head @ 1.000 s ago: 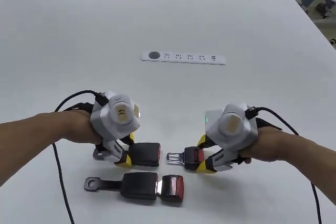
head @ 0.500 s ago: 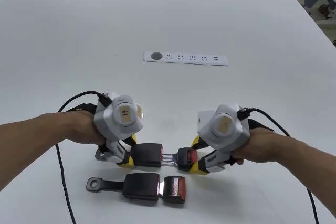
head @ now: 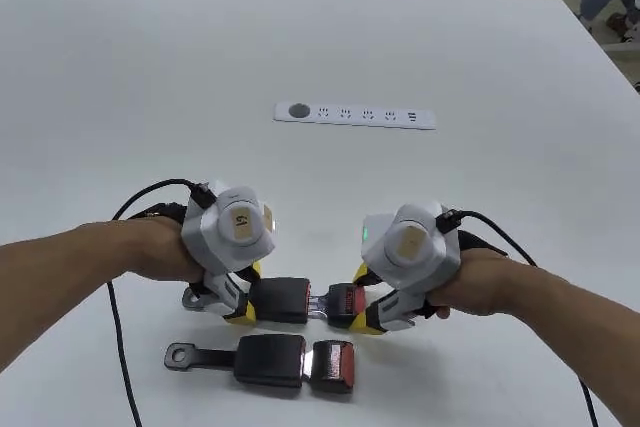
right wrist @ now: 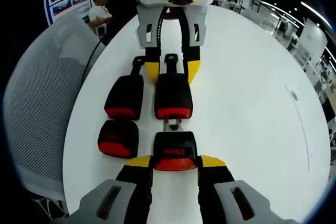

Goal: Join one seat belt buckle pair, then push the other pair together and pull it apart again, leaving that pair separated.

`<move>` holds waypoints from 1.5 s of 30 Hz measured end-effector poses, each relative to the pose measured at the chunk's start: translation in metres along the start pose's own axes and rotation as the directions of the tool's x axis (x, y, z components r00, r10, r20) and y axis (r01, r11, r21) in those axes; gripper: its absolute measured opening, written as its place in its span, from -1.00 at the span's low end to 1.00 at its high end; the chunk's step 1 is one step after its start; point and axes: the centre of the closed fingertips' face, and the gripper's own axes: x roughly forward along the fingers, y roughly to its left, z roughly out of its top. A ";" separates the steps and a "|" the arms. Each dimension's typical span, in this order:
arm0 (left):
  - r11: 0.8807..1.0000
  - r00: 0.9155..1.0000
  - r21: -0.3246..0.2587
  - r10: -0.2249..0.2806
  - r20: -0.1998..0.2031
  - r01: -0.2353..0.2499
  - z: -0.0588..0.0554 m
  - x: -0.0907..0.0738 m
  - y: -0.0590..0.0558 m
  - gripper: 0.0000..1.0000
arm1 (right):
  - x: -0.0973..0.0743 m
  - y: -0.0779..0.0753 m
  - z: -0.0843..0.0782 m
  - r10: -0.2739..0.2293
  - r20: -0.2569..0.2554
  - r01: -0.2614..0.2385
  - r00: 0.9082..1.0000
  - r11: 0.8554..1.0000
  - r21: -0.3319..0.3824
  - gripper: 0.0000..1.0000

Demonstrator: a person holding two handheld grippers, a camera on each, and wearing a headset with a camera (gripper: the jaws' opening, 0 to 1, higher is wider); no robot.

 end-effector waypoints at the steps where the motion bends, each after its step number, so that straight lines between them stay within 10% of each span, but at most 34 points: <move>1: 1.000 1.000 -0.001 0.001 0.001 -0.001 0.000 0.000 0.000 -0.38 | 0.000 0.000 0.000 0.000 0.000 0.000 1.000 1.000 0.002 -0.42; 45: 1.000 1.000 -0.027 0.017 0.024 -0.017 0.000 0.001 0.002 -0.40 | 0.011 0.002 0.014 -0.010 0.025 0.009 1.000 0.999 0.031 -0.47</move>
